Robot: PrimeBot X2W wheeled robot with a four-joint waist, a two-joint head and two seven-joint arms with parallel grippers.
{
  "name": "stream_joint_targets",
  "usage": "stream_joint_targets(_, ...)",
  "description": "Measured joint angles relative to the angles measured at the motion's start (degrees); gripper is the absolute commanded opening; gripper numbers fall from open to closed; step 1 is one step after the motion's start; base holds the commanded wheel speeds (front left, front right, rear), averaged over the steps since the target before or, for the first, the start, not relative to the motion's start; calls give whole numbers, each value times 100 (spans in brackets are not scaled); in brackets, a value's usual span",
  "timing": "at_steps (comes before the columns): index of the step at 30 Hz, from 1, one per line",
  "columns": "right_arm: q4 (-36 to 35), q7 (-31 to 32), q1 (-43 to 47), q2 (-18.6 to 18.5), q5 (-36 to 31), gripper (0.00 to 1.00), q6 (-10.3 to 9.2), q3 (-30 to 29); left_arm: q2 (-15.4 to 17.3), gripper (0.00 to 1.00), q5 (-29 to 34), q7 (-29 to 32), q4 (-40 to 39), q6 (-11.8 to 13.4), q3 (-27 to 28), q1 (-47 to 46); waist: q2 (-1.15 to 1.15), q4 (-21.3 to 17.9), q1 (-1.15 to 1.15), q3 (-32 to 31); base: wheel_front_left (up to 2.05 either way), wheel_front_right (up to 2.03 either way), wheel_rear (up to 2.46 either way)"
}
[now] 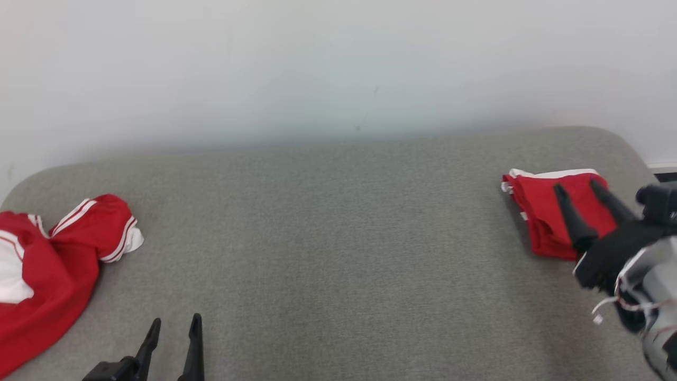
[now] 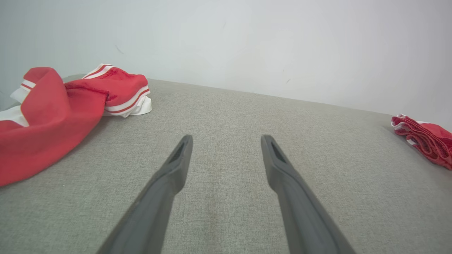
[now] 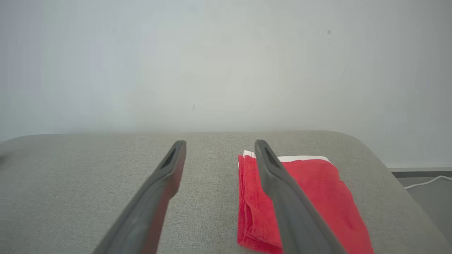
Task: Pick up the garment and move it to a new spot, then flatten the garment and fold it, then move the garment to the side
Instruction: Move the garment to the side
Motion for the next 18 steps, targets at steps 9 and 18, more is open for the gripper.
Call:
stream_joint_targets(9,-958,-143,1191,29,-91,100,-426,-32,34,100,-7,-52,-236,55,187,333,0,-357,0,-228,0,0,0)
stream_joint_targets(18,-1893,-162,2111,-240,-353,100,-1027,-337,33,100,45,-44,-443,100,257,414,0,-485,1,-298,0,0,0)
